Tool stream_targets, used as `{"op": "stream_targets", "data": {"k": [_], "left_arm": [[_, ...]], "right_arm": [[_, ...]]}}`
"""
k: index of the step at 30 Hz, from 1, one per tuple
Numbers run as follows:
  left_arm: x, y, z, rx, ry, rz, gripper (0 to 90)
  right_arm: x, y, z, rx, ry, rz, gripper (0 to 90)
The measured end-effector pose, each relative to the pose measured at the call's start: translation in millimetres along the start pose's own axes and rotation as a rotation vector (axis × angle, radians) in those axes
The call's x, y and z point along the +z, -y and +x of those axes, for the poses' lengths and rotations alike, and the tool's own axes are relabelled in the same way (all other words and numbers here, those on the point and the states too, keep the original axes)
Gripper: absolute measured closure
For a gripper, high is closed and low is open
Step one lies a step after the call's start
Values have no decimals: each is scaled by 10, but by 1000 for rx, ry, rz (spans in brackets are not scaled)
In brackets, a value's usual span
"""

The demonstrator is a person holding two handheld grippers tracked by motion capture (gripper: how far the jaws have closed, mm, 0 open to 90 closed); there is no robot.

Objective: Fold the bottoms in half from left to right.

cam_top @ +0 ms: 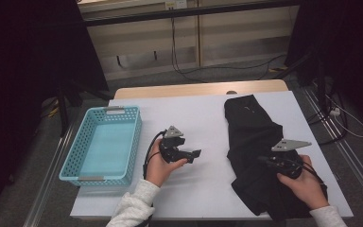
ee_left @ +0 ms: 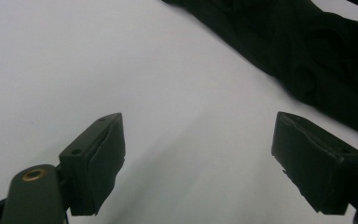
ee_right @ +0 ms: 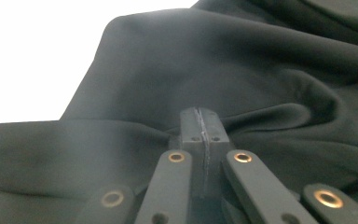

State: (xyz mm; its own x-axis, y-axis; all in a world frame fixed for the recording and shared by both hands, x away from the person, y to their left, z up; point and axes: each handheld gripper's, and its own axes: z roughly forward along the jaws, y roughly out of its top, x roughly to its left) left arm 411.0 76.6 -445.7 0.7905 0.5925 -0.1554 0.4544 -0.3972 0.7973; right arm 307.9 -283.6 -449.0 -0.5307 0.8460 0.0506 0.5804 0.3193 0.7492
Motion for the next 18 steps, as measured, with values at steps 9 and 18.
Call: {"op": "stream_targets", "data": {"k": [9, 18], "left_arm": [[-17, -19, 1, 7, -4, -8, 175], [-29, -5, 17, 5, -9, -4, 175]], "right_arm": [[-419, 182, -259, 49, 43, -46, 900], [-530, 237, -383, 62, 134, -24, 756]]}}
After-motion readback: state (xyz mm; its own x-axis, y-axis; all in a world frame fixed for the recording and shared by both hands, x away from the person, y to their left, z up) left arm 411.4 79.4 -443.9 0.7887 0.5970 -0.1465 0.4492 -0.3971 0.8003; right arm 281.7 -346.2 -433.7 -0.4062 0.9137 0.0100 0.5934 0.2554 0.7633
